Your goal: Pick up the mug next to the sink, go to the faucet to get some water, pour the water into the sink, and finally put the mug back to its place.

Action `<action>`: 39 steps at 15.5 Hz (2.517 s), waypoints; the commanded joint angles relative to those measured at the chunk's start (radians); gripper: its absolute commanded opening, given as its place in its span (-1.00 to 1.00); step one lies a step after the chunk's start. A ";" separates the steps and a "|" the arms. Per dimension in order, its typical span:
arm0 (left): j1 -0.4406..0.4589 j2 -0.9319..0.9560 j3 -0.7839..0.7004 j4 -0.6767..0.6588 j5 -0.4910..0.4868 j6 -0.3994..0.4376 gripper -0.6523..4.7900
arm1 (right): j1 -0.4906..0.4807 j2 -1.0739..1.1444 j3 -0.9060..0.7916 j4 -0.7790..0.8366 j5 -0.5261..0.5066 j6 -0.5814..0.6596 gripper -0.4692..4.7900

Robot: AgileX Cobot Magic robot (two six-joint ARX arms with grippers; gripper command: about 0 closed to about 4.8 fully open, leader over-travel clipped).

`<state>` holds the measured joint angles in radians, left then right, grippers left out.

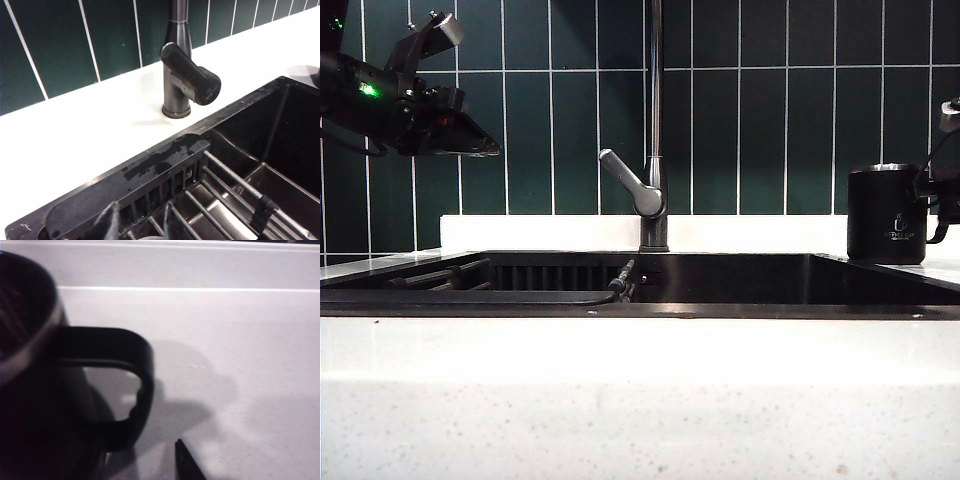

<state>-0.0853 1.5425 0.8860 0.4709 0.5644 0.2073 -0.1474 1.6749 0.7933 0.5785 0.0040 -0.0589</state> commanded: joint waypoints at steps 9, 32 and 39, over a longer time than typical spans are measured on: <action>-0.001 -0.002 0.003 -0.013 0.000 0.007 -0.33 | -0.022 0.066 0.047 0.127 -0.057 -0.048 -0.10; -0.002 0.002 0.004 -0.003 0.069 0.021 -0.33 | -0.034 0.102 0.057 0.257 -0.124 -0.046 -0.83; -0.002 0.008 0.015 0.009 0.163 0.021 -0.33 | -0.016 -0.001 0.065 0.259 -0.255 0.086 -0.83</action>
<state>-0.0860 1.5475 0.8875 0.4576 0.6617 0.2314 -0.1699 1.6943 0.8497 0.7963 -0.2096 -0.0143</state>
